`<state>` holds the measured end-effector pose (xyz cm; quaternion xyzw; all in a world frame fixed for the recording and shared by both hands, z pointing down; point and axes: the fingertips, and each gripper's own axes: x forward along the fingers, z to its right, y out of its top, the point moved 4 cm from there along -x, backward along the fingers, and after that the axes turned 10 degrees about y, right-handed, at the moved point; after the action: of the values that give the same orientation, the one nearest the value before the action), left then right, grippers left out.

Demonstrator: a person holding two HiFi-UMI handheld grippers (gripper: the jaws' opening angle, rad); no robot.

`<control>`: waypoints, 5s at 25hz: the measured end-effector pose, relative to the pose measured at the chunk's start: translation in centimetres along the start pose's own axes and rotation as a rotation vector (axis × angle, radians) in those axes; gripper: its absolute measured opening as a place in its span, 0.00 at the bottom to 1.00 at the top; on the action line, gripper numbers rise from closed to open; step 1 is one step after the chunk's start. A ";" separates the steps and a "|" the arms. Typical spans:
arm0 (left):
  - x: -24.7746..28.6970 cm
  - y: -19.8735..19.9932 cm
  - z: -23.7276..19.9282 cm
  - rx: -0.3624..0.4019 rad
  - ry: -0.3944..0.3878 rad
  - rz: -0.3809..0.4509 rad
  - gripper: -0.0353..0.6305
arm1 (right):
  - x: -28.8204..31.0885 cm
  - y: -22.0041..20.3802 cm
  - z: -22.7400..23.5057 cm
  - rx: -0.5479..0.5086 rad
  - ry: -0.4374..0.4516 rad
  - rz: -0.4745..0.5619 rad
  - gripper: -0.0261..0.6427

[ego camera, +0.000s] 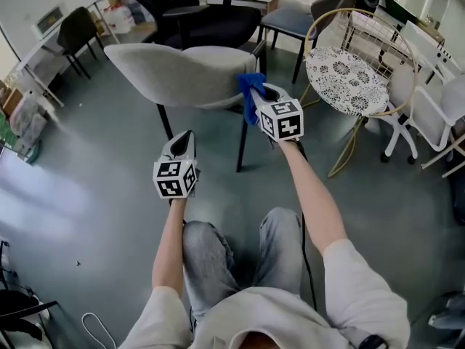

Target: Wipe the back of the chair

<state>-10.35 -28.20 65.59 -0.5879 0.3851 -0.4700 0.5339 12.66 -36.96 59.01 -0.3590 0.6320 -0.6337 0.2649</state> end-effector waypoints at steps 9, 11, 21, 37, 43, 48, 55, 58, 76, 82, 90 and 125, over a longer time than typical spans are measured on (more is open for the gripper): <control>0.3 -0.5 -0.9 0.005 -0.013 -0.010 0.06 | 1.4 7.1 3.6 -0.060 -0.050 0.067 0.10; 0.5 -0.5 -1.3 0.004 -0.008 -0.015 0.06 | 1.9 8.0 4.2 -0.063 -0.057 0.074 0.10; 1.4 -1.3 -1.6 0.006 -0.014 -0.027 0.06 | 2.9 5.8 5.1 -0.009 -0.073 0.111 0.10; 1.2 -1.5 -2.0 -0.007 -0.018 -0.024 0.06 | 3.1 -0.8 3.8 0.048 -0.081 0.042 0.10; 1.2 -1.5 -2.4 -0.013 -0.016 -0.026 0.06 | 3.3 -2.4 3.2 0.044 -0.077 0.004 0.10; 0.9 -1.5 -2.2 -0.012 -0.017 -0.024 0.06 | 3.3 -3.9 2.8 0.059 -0.076 -0.034 0.10; 0.3 -1.5 -2.7 -0.013 -0.002 -0.030 0.06 | 3.1 -5.0 2.5 0.065 -0.069 -0.073 0.10; 0.3 -1.5 -2.7 -0.013 0.007 -0.029 0.06 | 2.5 -5.4 2.2 0.057 -0.069 -0.079 0.10; -2.6 0.9 -0.4 -0.004 0.027 0.009 0.06 | -7.0 -4.2 -1.0 0.020 -0.080 0.007 0.10; -2.9 0.6 0.5 -0.003 0.022 0.011 0.06 | -9.4 -5.4 -2.3 0.021 -0.073 0.002 0.10; -2.7 0.5 -0.9 -0.012 0.030 0.032 0.06 | -10.0 -8.1 -3.3 0.017 -0.085 -0.030 0.10; -4.9 39.1 -8.9 -0.102 0.024 -0.125 0.06 | -6.8 36.1 -0.8 0.099 -0.162 -0.105 0.10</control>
<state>-18.30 -31.10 26.05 -0.6314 0.3775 -0.4894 0.4683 11.80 -33.32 22.42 -0.4284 0.5567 -0.6460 0.2989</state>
